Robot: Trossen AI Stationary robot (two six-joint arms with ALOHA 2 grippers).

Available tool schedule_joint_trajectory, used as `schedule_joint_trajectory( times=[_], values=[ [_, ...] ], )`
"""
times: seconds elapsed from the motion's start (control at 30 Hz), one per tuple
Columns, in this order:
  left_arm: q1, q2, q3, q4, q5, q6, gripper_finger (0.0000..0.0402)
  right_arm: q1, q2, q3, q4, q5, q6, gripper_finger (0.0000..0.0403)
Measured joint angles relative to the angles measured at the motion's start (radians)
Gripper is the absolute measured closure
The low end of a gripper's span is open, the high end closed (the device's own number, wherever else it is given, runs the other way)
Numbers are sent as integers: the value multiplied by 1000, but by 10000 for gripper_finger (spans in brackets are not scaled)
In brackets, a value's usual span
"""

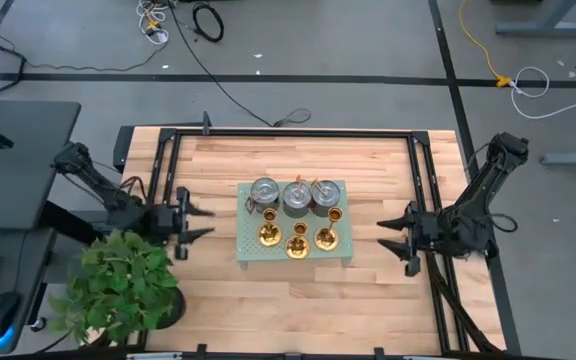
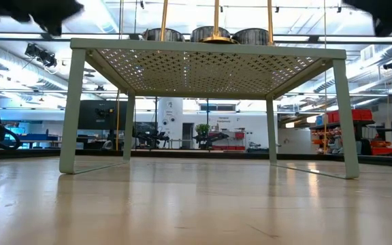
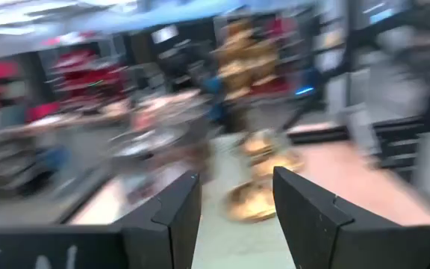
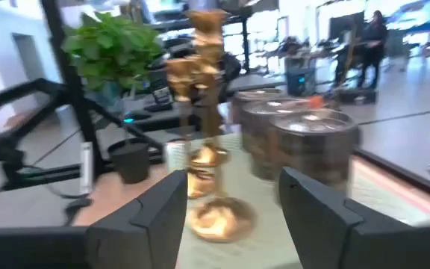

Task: Pick & Place candle stick holders
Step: Return to Home Position

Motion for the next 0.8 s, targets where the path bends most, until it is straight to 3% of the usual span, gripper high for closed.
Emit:
schedule_joint_trajectory(
  times=[0.1, 0.3, 0.47, 0.6, 0.8],
  values=[
    [69, -1, 0, -66, -16, -21, 232, -38, -47, -110, 117, -1, -57, 198],
    [246, 0, -1, -228, 139, -138, 232, -101, -190, -305, 241, -62, -64, 202],
    [402, -1, -1, -276, 291, -156, 232, -126, -290, -301, 146, -44, -127, 202],
    [516, 0, -1, -282, 484, -162, 234, -132, -365, -301, 101, -24, -196, 202],
    [634, -1, -77, -184, 580, -160, 258, -144, -470, -301, -90, -19, -144, 202]
  ],
)
